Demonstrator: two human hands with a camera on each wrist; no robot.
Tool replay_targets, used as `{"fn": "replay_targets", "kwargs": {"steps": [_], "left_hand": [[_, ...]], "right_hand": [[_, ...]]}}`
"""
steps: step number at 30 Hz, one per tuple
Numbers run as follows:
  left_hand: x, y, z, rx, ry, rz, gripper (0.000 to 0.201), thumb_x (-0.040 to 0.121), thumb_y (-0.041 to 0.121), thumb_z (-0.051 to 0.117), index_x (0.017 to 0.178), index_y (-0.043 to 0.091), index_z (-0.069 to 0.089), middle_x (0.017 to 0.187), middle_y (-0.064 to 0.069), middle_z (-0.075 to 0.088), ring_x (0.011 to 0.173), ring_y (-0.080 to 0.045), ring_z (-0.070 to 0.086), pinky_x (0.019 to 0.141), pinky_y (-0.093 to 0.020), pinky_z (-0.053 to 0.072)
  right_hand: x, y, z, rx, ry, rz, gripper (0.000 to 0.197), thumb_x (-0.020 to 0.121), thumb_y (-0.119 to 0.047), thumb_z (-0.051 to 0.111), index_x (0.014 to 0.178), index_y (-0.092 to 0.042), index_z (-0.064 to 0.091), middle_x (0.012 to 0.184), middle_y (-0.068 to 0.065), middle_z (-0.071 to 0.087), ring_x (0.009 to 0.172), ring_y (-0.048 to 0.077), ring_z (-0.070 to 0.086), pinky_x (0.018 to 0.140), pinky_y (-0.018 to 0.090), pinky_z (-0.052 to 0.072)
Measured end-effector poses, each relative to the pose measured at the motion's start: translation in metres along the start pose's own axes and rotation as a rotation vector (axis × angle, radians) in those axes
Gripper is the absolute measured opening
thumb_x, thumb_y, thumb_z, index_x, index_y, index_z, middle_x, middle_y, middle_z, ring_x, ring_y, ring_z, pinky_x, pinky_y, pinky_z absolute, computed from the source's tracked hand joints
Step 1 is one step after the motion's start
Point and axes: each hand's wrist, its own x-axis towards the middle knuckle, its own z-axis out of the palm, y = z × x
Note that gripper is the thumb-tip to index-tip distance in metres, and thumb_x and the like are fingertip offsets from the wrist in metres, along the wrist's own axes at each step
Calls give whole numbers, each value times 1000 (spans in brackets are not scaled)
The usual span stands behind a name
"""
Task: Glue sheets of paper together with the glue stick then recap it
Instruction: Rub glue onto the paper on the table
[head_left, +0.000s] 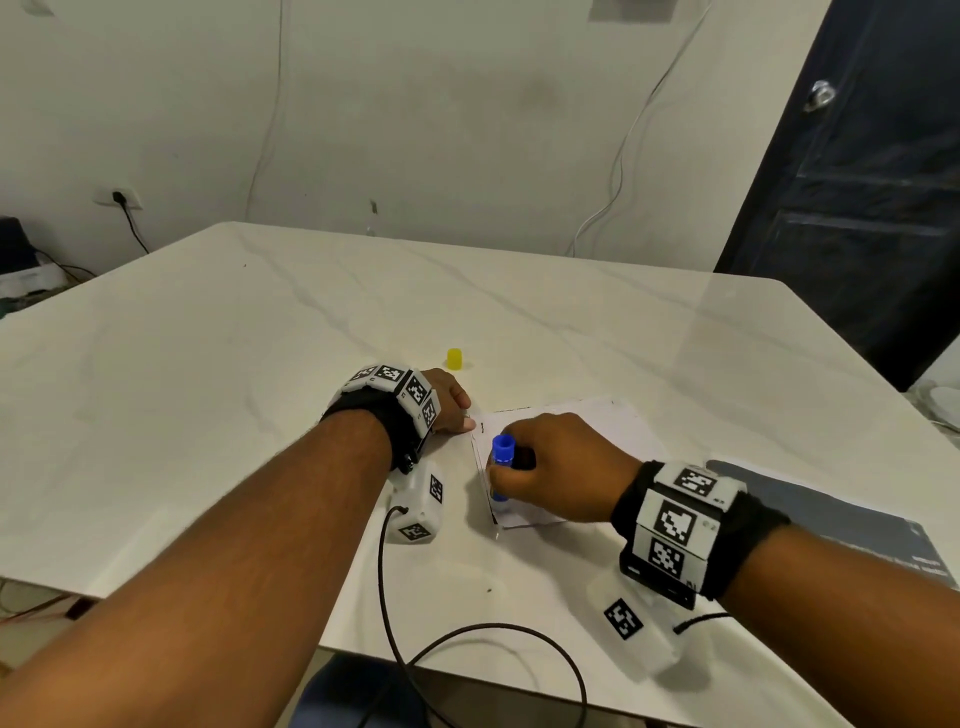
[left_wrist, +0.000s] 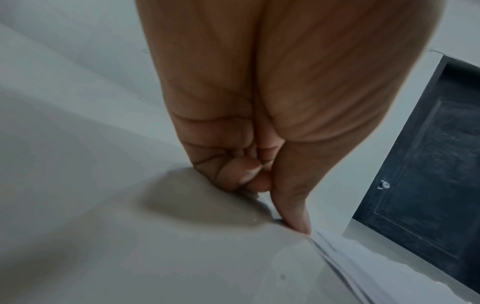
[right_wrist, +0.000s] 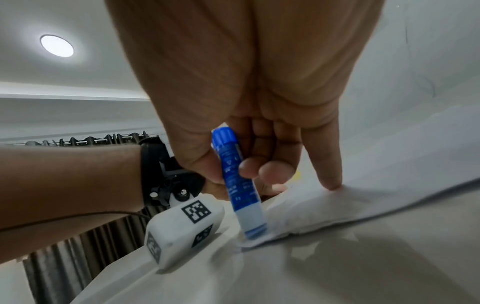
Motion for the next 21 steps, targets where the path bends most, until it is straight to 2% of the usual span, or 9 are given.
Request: {"fn": "replay_targets", "kwargs": {"steps": [4,7,9,11,12,14,17,19,21], "left_hand": [[-5,1,-2,3,-20,0,39,86,36,70,119,19,62,129,-3,60,115,-22,59,88,-23,41],[-11,2,-5,-36,-39,-5,34,91,30,63,122,16,62,131,-5,60,119,-22,56,88,-23,37],[-18,4,-10,-20,-106,-4,38,92,33,63,125,15,60,127,-6,62,109,-21,59,86,-23,40],[-27,5,-13,45,-183,-7,51,86,40,69,127,15,55,119,-4,63,92,-18,58,75,-23,44],[-30,5,-13,112,-208,-12,57,81,45,73,126,17,53,116,-2,62,89,-17,56,72,-23,44],[-39,5,-8,308,-236,-21,72,66,61,77,122,25,50,107,5,55,90,-15,53,78,-24,42],[-36,2,9,551,-188,-82,106,21,92,65,112,39,49,99,7,50,90,-19,59,86,-35,49],[-23,-2,22,554,-162,-100,122,1,97,51,108,40,50,100,4,53,87,-22,62,83,-40,52],[-38,11,14,585,-177,-66,126,2,95,53,112,36,52,106,2,58,92,-23,64,87,-38,52]], "right_hand": [[-6,2,0,59,-23,58,33,87,-35,62,84,-2,64,71,7,58,62,19,47,61,32,39],[-5,8,2,321,108,172,31,87,-38,63,88,-7,70,75,10,69,65,19,61,68,35,49],[-4,10,6,558,214,261,24,86,-37,65,83,-14,72,66,2,67,62,15,62,68,36,50],[-3,9,11,714,293,317,20,86,-36,65,83,-17,74,65,-2,66,62,14,62,67,37,50],[-1,7,12,743,318,326,20,87,-35,65,85,-18,75,65,-3,65,62,14,61,67,36,49],[-1,3,11,756,332,328,19,87,-33,65,89,-17,74,67,-2,65,62,14,61,65,34,48],[-1,-1,9,670,279,299,23,84,-30,66,87,-8,72,65,2,64,55,12,57,59,29,43],[-4,-2,10,596,248,271,26,84,-30,65,85,-5,70,63,2,63,49,8,53,54,25,39],[-6,-2,10,547,232,246,26,85,-31,66,86,-5,70,63,1,62,47,5,50,53,21,37]]}}
